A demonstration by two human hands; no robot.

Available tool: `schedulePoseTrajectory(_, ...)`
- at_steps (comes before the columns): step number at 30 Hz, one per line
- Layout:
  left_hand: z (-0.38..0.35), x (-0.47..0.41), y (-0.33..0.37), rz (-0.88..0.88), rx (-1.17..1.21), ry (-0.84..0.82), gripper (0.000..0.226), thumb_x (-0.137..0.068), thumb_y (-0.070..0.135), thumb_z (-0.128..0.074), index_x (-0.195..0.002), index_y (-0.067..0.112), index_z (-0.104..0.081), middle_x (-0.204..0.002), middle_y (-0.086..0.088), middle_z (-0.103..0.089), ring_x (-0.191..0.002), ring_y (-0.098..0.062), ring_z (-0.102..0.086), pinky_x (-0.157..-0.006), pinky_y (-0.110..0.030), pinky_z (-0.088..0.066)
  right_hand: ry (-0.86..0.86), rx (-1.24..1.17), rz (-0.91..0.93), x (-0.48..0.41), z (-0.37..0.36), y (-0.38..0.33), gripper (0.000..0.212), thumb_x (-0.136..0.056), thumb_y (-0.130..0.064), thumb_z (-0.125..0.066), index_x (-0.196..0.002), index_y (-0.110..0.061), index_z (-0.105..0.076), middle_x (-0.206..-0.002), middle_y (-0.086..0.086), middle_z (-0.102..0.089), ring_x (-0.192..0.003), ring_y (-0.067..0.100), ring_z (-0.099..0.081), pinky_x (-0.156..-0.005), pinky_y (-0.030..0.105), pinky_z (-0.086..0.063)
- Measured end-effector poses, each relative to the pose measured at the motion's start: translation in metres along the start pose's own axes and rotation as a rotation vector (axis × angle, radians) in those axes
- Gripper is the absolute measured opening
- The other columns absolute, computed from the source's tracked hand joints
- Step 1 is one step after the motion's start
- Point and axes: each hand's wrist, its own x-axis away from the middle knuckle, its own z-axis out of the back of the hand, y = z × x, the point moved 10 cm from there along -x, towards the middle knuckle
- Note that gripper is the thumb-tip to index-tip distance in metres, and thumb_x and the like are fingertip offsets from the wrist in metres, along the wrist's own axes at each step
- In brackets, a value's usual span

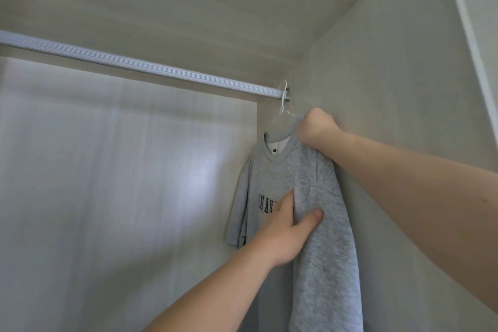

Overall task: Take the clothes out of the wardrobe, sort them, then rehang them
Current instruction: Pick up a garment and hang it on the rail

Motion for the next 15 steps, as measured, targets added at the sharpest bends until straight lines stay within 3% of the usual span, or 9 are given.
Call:
schedulePoseTrajectory(3, 0.009, -0.001, 0.008, -0.044, -0.024, 0.037, 0.079, -0.079, 0.080, -0.049, -0.149, 0.046, -0.032, -0.147, 0.020, -0.045, -0.135, -0.001, -0.043, -0.117, -0.038, -0.034, 0.054, -0.098, 0.006, 0.004, 0.013, -0.001, 0.021, -0.099, -0.014, -0.045, -0.098, 0.000, -0.061, -0.102, 0.019, -0.062, -0.097, 0.035, -0.060, -0.071, 0.028, -0.037)
schedulePoseTrajectory(6, 0.025, 0.000, 0.014, -0.058, -0.162, 0.123, 0.088, -0.080, 0.086, -0.029, -0.155, 0.043, -0.018, -0.163, 0.014, -0.023, -0.149, -0.008, -0.021, -0.123, -0.041, -0.021, 0.100, -0.157, 0.062, 0.018, 0.025, 0.000, 0.025, -0.100, -0.022, -0.043, -0.086, -0.004, -0.054, -0.087, 0.012, -0.054, -0.082, 0.031, -0.053, -0.068, 0.028, -0.034)
schedulePoseTrajectory(10, 0.055, 0.009, 0.019, -0.097, -0.322, 0.322, 0.074, -0.093, 0.069, -0.031, -0.157, 0.034, -0.016, -0.166, 0.004, -0.016, -0.151, -0.018, -0.013, -0.123, -0.039, -0.014, 0.150, -0.110, 0.148, 0.056, 0.045, 0.012, 0.028, -0.097, -0.020, -0.043, -0.071, -0.011, -0.045, -0.069, 0.004, -0.050, -0.068, 0.029, -0.047, -0.054, 0.032, -0.027)
schedulePoseTrajectory(12, 0.065, 0.016, 0.025, -0.132, -0.383, 0.391, 0.070, -0.097, 0.062, -0.034, -0.157, 0.030, -0.016, -0.166, 0.000, -0.014, -0.152, -0.019, -0.010, -0.123, -0.039, -0.012, 0.155, -0.083, 0.166, 0.082, 0.055, 0.020, 0.028, -0.096, -0.019, -0.043, -0.070, -0.009, -0.046, -0.067, 0.004, -0.051, -0.067, 0.028, -0.048, -0.050, 0.032, -0.028)
schedulePoseTrajectory(15, 0.076, 0.028, 0.037, -0.177, -0.452, 0.476, 0.068, -0.099, 0.056, -0.035, -0.158, 0.026, -0.017, -0.166, -0.004, -0.014, -0.152, -0.022, -0.008, -0.123, -0.040, -0.009, 0.169, -0.046, 0.173, 0.126, 0.076, 0.034, 0.026, -0.096, -0.022, -0.047, -0.081, -0.003, -0.056, -0.074, 0.012, -0.059, -0.074, 0.033, -0.053, -0.056, 0.036, -0.031)
